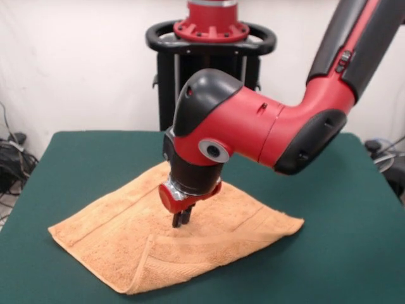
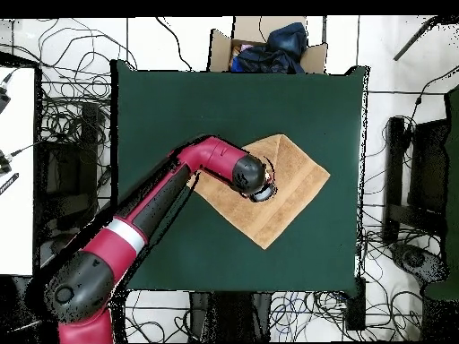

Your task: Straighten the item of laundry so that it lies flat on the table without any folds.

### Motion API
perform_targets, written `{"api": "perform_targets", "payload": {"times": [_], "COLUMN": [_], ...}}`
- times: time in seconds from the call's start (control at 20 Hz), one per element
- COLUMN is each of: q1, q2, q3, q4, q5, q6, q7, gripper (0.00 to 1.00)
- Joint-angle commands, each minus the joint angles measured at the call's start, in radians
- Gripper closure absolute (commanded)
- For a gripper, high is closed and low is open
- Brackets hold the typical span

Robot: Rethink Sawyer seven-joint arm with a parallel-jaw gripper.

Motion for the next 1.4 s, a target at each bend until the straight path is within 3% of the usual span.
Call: {"api": "perform_targets", "payload": {"times": [0.05, 1.4], "q1": [-0.034, -0.027], "q2": [0.140, 0.078], "q3": [0.270, 0.335], "q4": [0.094, 0.224], "q5": [0.051, -0.028], "q6": [0.015, -0.028], "q7": [-0.224, -0.310], "gripper": [1.00, 1.00]}}
